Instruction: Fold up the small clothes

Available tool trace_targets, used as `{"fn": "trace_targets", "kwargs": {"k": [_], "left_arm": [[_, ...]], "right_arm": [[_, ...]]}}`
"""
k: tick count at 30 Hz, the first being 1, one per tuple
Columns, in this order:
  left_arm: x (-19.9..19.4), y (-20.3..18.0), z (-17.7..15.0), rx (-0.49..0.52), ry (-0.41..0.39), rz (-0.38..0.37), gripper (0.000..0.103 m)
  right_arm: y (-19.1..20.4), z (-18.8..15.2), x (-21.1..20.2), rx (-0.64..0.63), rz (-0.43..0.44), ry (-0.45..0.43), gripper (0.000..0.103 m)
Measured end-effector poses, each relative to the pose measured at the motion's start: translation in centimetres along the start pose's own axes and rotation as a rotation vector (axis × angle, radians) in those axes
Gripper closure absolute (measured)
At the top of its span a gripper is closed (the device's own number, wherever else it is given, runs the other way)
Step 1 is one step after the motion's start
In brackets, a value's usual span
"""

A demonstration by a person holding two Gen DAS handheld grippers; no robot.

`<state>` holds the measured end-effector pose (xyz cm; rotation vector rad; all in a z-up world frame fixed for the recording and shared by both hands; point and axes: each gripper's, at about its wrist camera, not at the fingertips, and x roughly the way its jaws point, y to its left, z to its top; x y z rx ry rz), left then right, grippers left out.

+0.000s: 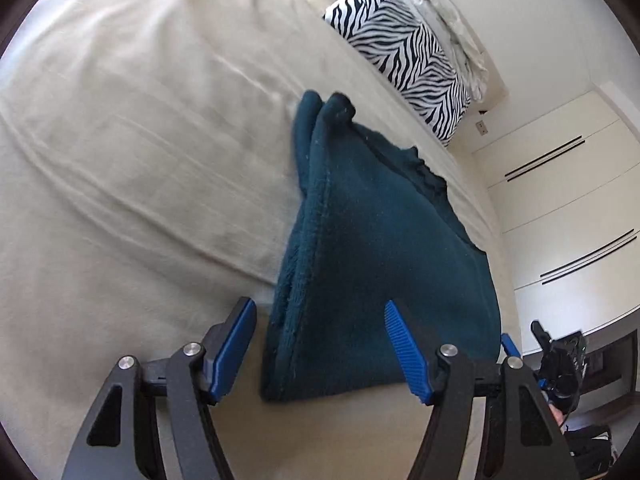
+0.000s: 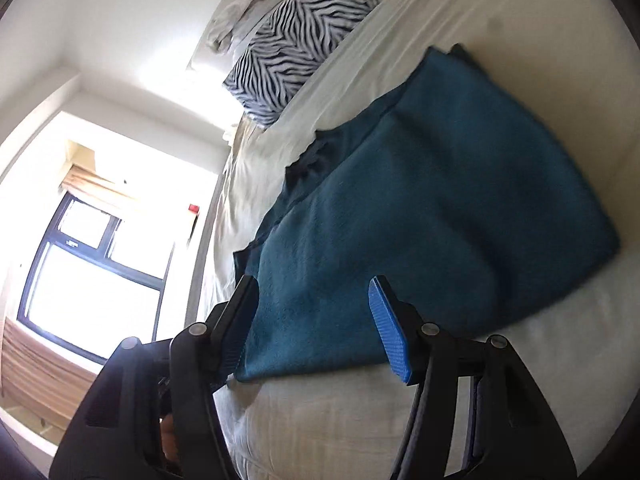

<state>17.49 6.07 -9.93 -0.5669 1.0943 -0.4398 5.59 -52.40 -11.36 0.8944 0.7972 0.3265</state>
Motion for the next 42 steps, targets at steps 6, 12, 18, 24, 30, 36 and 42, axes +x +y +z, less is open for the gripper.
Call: {"fn": "trace_targets", "kwargs": {"k": [6, 12, 18, 24, 30, 36, 42], "left_arm": [[1.2, -1.4, 1.0, 0.006, 0.027, 0.040, 0.034], [2.5, -4.3, 0.5, 0.130, 0.055, 0.183, 0.034], [3.7, -5.4, 0.3, 0.213, 0.070, 0.275, 0.044], [3.7, -5.5, 0.2, 0.245, 0.076, 0.298, 0.056], [3.5, -4.5, 0.6, 0.201, 0.090, 0.247, 0.065], [2.8, -3.4, 0.8, 0.117, 0.113, 0.152, 0.086], [2.1, -0.8, 1.4, -0.058, 0.122, -0.032, 0.089]], "right_arm": [[3.9, -0.1, 6.4, -0.048, 0.036, 0.107, 0.047], [6.9, 0.1, 11.6, -0.075, 0.068, 0.174, 0.047], [8.7, 0.0, 15.8, -0.101, 0.054, 0.232, 0.047], [8.9, 0.2, 19.3, -0.106, 0.035, 0.275, 0.047], [8.4, -0.2, 21.3, -0.121, 0.005, 0.305, 0.047], [7.8, 0.1, 21.6, -0.108, 0.018, 0.313, 0.047], [7.2, 0.4, 21.4, -0.090, 0.045, 0.316, 0.047]]}}
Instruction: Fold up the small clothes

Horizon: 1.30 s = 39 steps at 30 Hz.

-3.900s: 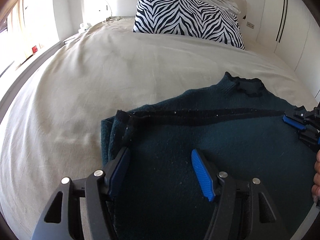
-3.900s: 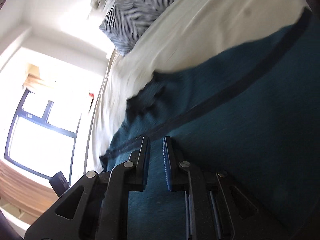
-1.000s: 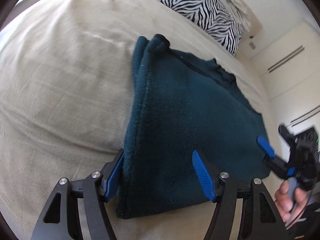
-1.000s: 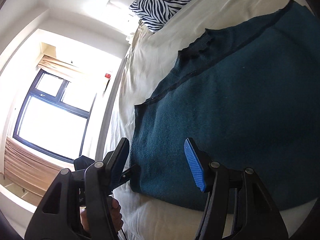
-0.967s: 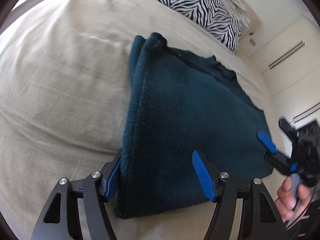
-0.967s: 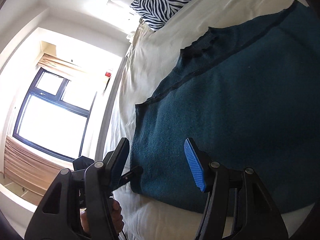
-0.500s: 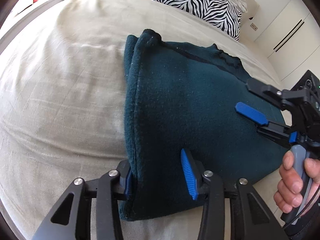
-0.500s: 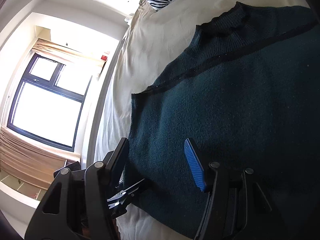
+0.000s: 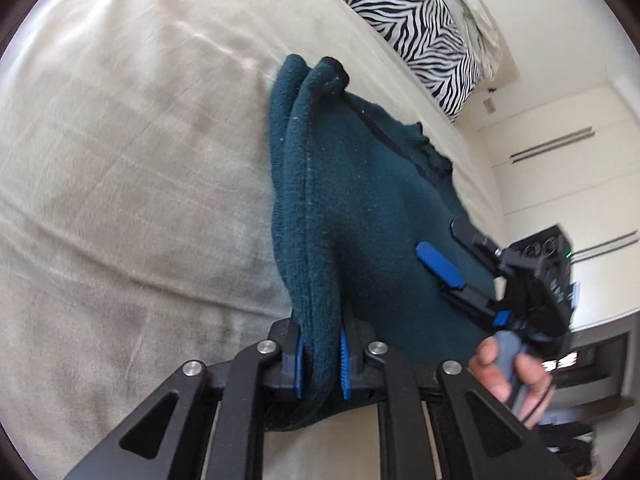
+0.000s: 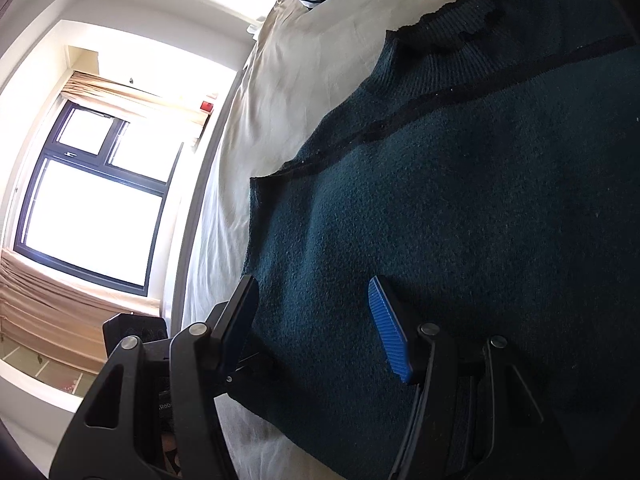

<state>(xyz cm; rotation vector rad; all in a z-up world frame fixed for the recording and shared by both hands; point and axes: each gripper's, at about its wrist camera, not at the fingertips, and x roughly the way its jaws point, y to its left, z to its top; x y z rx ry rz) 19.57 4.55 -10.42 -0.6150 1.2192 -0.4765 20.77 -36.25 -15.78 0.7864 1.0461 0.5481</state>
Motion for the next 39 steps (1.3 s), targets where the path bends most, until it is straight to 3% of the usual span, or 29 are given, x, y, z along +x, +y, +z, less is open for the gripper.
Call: {"fn": "trace_targets", "kwargs": {"k": [4, 8, 15, 22, 27, 28, 29, 32, 35, 39], "left_arm": [[-0.9, -0.5, 0.1, -0.008, -0.021, -0.050, 0.090], [-1.7, -3.0, 0.3, 0.029, -0.049, -0.085, 0.090], [-0.7, -12.4, 0.1, 0.199, -0.065, -0.153, 0.090], [7.3, -22.7, -2.1, 0.383, 0.034, -0.217, 0.090], [14.7, -23.1, -3.6, 0.385, 0.166, -0.235, 0.079], [14.8, -22.9, -4.1, 0.390, 0.173, -0.244, 0.074], [14.6, -22.7, -4.5, 0.399, 0.172, -0.258, 0.062], [12.4, -22.5, -5.0, 0.434, 0.133, -0.310, 0.047], [9.3, -21.7, -5.5, 0.459, 0.076, -0.329, 0.041], [6.8, -19.7, -5.6, 0.446, 0.036, -0.304, 0.041]], "right_arm": [[-0.5, 0.2, -0.4, 0.029, 0.038, 0.001, 0.047], [-2.1, 0.5, -2.6, 0.102, 0.144, -0.027, 0.047], [-6.1, 1.2, -9.0, 0.196, 0.240, -0.103, 0.041], [-12.6, 1.8, -16.8, 0.326, 0.325, -0.189, 0.029], [-16.9, 1.6, -18.8, 0.413, 0.362, -0.199, 0.030], [-17.3, 1.6, -18.9, 0.417, 0.353, -0.191, 0.030], [-17.3, 1.6, -19.0, 0.406, 0.349, -0.188, 0.030], [-15.9, 1.6, -17.7, 0.370, 0.300, -0.176, 0.030], [-14.0, 1.8, -16.3, 0.338, 0.209, -0.150, 0.030], [-11.6, 2.6, -14.7, 0.259, 0.041, -0.098, 0.031]]}}
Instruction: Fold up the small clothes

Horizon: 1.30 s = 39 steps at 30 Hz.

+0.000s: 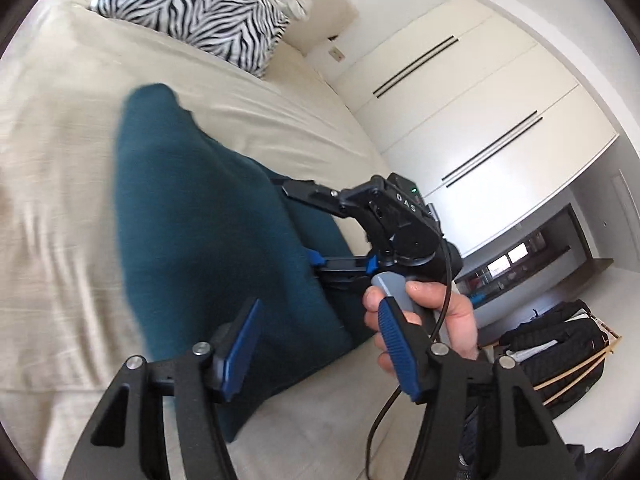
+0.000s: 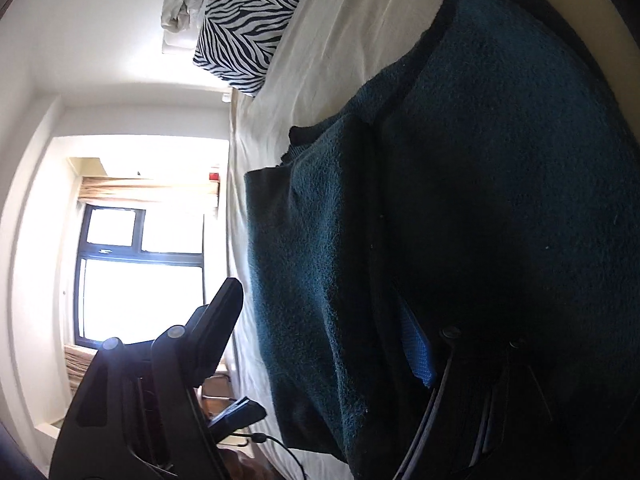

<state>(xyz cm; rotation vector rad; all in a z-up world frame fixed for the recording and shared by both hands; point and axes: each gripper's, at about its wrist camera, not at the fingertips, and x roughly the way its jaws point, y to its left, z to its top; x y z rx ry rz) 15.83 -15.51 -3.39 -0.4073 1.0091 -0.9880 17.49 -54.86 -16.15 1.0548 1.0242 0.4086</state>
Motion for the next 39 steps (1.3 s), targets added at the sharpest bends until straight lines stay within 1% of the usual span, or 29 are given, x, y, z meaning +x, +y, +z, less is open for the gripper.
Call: {"fn": "trace_targets", "kwargs": {"k": [2, 3, 4, 6, 7, 11, 13, 14, 15, 17, 19, 21, 24, 27, 29, 30, 31, 32, 34, 36, 37, 38, 39], "left_arm": [[-0.5, 0.9, -0.1, -0.025, 0.000, 0.023, 0.041], [-0.7, 1.2, -0.4, -0.033, 0.000, 0.030, 0.041], [-0.9, 1.5, -0.6, -0.042, -0.003, 0.033, 0.041], [-1.5, 1.8, -0.9, -0.052, -0.007, 0.039, 0.041], [-1.5, 1.8, -0.6, -0.054, -0.007, 0.044, 0.041], [-2.0, 1.8, -0.1, -0.049, -0.010, 0.048, 0.041], [-1.6, 1.7, 0.1, -0.050, -0.011, 0.048, 0.041], [-1.5, 1.5, 0.3, -0.051, -0.011, 0.049, 0.041], [-1.1, 1.4, 0.5, -0.049, -0.009, 0.051, 0.041], [-0.9, 0.9, 0.3, -0.041, -0.005, 0.052, 0.041], [-0.5, 0.3, 0.1, -0.031, 0.003, 0.053, 0.041], [0.3, -0.2, 0.2, -0.017, 0.018, 0.062, 0.041], [1.4, -0.9, 0.0, 0.010, 0.037, 0.075, 0.041], [2.2, -1.2, -0.1, 0.029, 0.051, 0.090, 0.041], [2.8, -0.9, 0.0, 0.030, 0.057, 0.101, 0.041], [3.2, -0.7, 0.1, 0.027, 0.059, 0.110, 0.041], [3.4, -0.6, 0.1, 0.025, 0.057, 0.120, 0.041], [3.7, -0.2, 0.2, 0.019, 0.053, 0.140, 0.041], [3.9, 0.2, 0.3, 0.013, 0.048, 0.167, 0.041], [3.7, 0.8, 0.4, 0.011, 0.030, 0.194, 0.035], [3.7, 1.2, 0.5, 0.007, 0.021, 0.204, 0.032], [3.7, 1.7, 0.8, 0.000, 0.012, 0.215, 0.031], [3.8, 2.1, 0.9, -0.009, 0.008, 0.222, 0.031]], "right_arm": [[1.2, -0.3, 0.7, -0.069, -0.110, 0.013, 0.045], [1.7, -0.6, 1.0, -0.095, -0.175, 0.017, 0.062], [1.9, -0.6, 1.1, -0.106, -0.212, 0.016, 0.078], [2.5, -0.5, 1.0, -0.138, -0.266, 0.004, 0.086], [3.0, -0.4, 0.7, -0.157, -0.286, -0.007, 0.087], [5.0, 0.2, -2.4, -0.233, -0.335, -0.073, 0.088], [5.4, 0.7, -4.1, -0.248, -0.353, -0.092, 0.088], [5.2, 0.2, -5.4, -0.251, -0.364, -0.100, 0.088], [5.1, 0.5, -6.2, -0.250, -0.375, -0.109, 0.088], [4.3, 0.7, -7.8, -0.232, -0.387, -0.128, 0.089], [2.7, 1.0, -9.3, -0.200, -0.397, -0.143, 0.088], [1.1, 0.9, -10.1, -0.171, -0.399, -0.148, 0.088], [-1.6, 0.6, -11.1, -0.136, -0.377, -0.168, 0.088], [-3.2, 0.1, -12.7, -0.122, -0.355, -0.188, 0.088], [-3.7, 0.3, -11.9, -0.141, -0.386, -0.163, 0.088], [-4.1, 0.4, -10.7, -0.165, -0.427, -0.133, 0.087], [-4.4, 0.4, -10.4, -0.178, -0.440, -0.128, 0.087], [-4.7, 0.3, -10.3, -0.178, -0.433, -0.130, 0.086], [-5.2, 0.4, -11.1, -0.132, -0.382, -0.137, 0.083], [-5.4, 0.6, -12.2, -0.102, -0.343, -0.147, 0.080], [-5.1, 0.4, -13.2, -0.107, -0.335, -0.183, 0.077], [-5.0, 0.2, -14.2, -0.116, -0.331, -0.226, 0.073], [-4.9, 0.1, -15.6, -0.122, -0.329, -0.283, 0.055]]}}
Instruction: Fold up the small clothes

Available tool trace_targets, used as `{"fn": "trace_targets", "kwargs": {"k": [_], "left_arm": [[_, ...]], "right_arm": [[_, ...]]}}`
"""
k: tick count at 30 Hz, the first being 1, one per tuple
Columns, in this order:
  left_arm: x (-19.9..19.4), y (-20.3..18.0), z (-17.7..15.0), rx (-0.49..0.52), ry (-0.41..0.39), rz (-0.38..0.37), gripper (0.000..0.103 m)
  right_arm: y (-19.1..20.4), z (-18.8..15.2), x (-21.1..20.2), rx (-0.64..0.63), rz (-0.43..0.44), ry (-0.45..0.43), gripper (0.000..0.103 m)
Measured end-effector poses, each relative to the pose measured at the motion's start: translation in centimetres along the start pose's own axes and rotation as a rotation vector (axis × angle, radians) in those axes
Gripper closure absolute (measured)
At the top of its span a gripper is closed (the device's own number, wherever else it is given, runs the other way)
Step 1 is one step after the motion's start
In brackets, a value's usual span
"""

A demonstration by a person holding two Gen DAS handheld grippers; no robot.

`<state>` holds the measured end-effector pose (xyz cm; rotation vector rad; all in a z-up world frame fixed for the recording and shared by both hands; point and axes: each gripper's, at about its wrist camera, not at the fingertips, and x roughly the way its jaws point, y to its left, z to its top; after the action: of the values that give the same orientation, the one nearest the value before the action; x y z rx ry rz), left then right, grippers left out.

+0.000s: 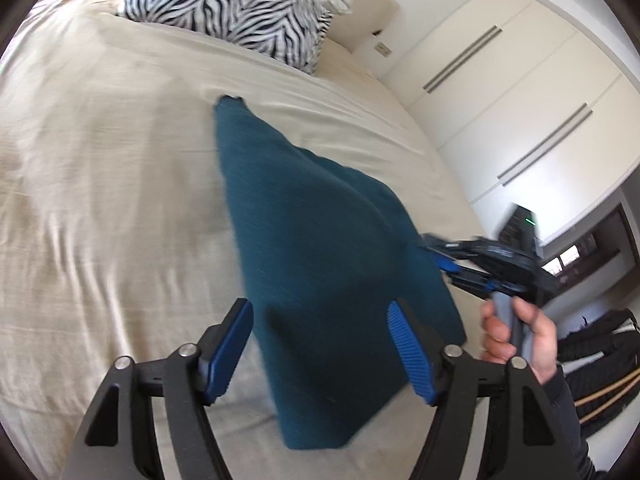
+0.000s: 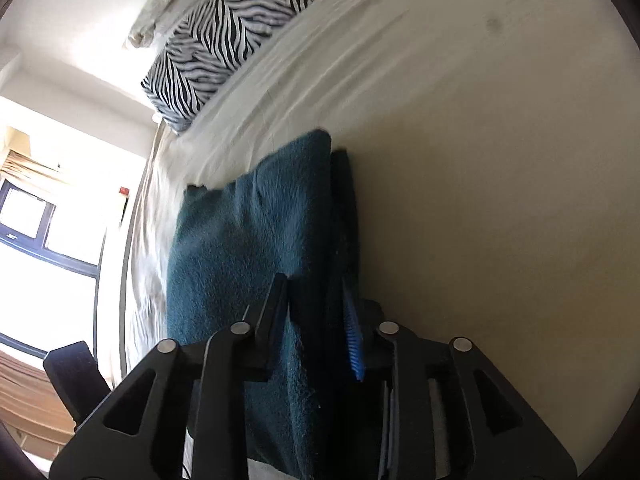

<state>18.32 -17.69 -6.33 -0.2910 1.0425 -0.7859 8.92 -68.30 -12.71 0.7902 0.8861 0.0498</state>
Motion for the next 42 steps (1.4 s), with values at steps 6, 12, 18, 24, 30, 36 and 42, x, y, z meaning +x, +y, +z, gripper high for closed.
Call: {"fn": "trace_targets", "kwargs": {"k": [6, 12, 18, 24, 30, 36, 42], "left_arm": [[2.2, 1.5, 1.7, -0.046, 0.020, 0.015, 0.031], [5.9, 3.4, 2.2, -0.145, 0.120, 0.020, 0.033], [6.6, 2.2, 2.3, -0.117, 0.155, 0.074, 0.056], [2.9, -0.5, 1.8, -0.030, 0.132, 0.138, 0.065], [-7.2, -1.6, -1.6, 0.044, 0.053, 0.131, 0.065], [-16.1, -0.8, -7.4, 0.090, 0.022, 0.164, 0.064], [-20.0, 1.9, -13.0, 0.073, 0.018, 0.218, 0.064]], "right_arm": [[-0.1, 0.4, 0.7, 0.001, 0.056, 0.026, 0.035], [1.6, -0.7, 5.8, -0.032, 0.005, 0.130, 0.047], [4.9, -1.4, 6.4, -0.181, -0.173, 0.134, 0.075], [11.1, -4.7, 2.7, -0.388, -0.336, 0.039, 0.084], [18.0, -11.1, -2.6, -0.475, -0.260, -0.008, 0.084], [22.6, -19.8, -6.3, -0.485, -0.127, 0.005, 0.084], [25.2, -27.4, -5.1, -0.499, -0.071, 0.072, 0.084]]}}
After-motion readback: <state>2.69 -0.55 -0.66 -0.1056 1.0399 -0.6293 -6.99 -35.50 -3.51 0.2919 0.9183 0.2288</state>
